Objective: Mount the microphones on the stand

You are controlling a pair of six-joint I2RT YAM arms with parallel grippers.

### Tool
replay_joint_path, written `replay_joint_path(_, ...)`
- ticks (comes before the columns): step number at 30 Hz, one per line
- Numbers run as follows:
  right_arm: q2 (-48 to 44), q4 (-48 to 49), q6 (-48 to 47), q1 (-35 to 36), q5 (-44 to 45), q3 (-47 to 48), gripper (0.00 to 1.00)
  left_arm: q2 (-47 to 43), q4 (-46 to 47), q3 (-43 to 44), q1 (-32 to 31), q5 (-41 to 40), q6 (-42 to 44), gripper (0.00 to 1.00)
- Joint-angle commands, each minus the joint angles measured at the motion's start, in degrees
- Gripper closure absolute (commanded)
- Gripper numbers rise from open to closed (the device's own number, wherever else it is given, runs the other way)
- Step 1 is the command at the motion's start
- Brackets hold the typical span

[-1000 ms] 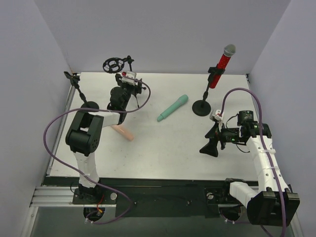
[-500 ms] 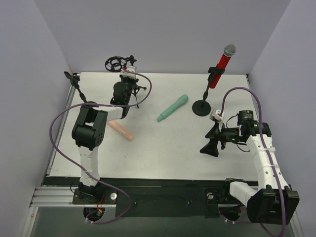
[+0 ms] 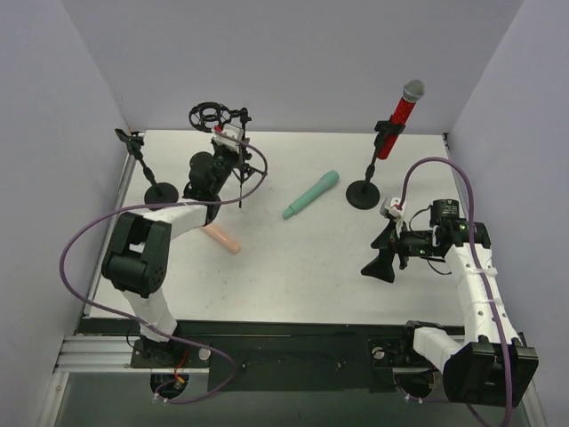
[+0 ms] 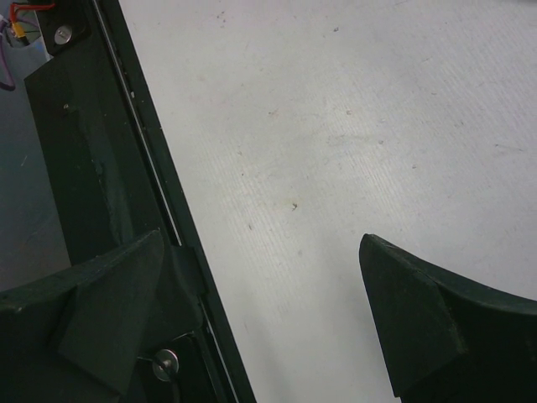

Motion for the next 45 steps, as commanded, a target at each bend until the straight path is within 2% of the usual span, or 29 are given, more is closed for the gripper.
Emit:
replay_joint_path(1,-2.0,-1.5,-1.3,-1.2,-2.9,1.3,0.04,-15.4,0.0,-4.8,-0.6,15.4,-4.3,1.0)
replay_joint_path(2,-2.2,-1.5,-1.3,-1.9,-3.3,1.4,0.04,-18.8,-0.3,-6.1,-0.9,18.4,-7.2,1.0)
replay_joint_path(5,-2.7,-1.5,-0.4,-4.5,-4.4,1.8,0.04,-24.7,-2.0,-12.0,-4.4,22.0,-8.5,1.0)
replay_joint_path(10,-3.0,-0.7,2.0,-9.1,-6.5,2.5,0.04,-30.7,-7.9,-14.4,-14.9,24.7,-6.7,1.0)
replay_joint_path(14,-3.2,0.3,3.3,-12.8,-7.5,2.0,0.04,-27.7,-4.6,-14.4,-21.4,21.6,-8.9,1.0)
replay_joint_path(20,-3.7,2.2,4.6,-16.3,-8.1,0.8,0.04,-18.9,4.2,-12.5,-27.6,17.8,-9.2,1.0)
replay_joint_path(25,-3.4,3.8,5.4,-16.8,-7.8,0.1,0.04,-13.9,7.7,-13.4,-30.2,15.7,-8.2,1.0)
replay_joint_path(34,-2.7,5.0,6.5,-16.8,-7.7,-0.3,0.04,-12.6,9.6,-18.1,-32.1,14.4,-7.6,1.0)
replay_joint_path(36,-2.7,4.9,6.5,-16.8,-7.8,-0.4,0.04,-13.0,9.1,-19.0,-32.1,14.2,-7.7,0.88)
replay_joint_path(38,-2.7,5.1,6.6,-16.8,-7.7,-0.4,0.04,-13.8,9.0,-20.2,-32.2,13.7,-7.8,0.68)
replay_joint_path(40,-2.6,5.1,6.6,-16.8,-7.8,-0.4,0.04,-14.4,8.8,-20.9,-32.5,13.2,-7.7,0.58)
replay_joint_path(45,-2.7,5.2,6.6,-16.7,-7.7,-0.4,0.04,-16.8,6.8,-22.3,-32.8,12.4,-8.4,0.43)
